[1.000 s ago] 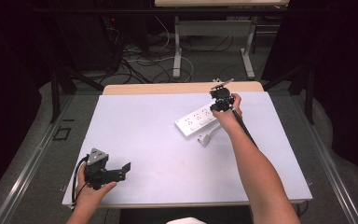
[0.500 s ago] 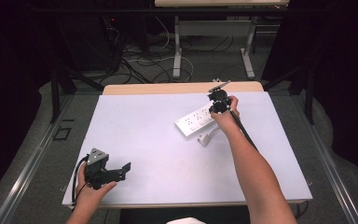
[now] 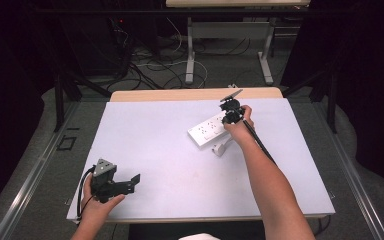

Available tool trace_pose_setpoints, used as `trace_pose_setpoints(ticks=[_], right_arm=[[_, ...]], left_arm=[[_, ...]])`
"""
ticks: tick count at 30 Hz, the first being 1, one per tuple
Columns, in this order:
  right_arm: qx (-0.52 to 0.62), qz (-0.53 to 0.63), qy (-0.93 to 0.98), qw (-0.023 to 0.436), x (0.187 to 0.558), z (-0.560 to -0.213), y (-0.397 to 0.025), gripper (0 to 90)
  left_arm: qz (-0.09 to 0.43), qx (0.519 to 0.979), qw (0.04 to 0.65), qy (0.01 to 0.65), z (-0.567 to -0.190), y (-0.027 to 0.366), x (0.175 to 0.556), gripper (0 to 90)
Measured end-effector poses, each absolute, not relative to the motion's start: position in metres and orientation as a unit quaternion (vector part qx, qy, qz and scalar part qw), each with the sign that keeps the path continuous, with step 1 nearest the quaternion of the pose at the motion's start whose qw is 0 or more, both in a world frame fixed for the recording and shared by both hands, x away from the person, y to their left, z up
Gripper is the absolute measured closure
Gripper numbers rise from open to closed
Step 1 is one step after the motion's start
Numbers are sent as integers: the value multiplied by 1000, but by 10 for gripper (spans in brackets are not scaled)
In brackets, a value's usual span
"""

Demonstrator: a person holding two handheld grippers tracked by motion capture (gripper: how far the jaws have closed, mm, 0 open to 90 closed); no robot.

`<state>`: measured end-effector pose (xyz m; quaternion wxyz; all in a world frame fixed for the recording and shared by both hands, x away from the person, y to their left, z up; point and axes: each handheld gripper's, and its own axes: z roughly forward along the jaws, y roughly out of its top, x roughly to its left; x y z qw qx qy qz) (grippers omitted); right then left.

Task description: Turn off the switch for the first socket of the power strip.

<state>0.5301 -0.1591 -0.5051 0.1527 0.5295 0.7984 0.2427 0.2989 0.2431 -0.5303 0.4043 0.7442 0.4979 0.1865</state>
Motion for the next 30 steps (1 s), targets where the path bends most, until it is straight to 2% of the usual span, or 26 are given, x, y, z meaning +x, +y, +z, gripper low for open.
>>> trace_pose_setpoints(ticks=[30], right_arm=[[528, 226, 804, 153, 532, -513, -156, 897]], left_arm=[[186, 746, 403, 497, -530, 243, 299, 36]])
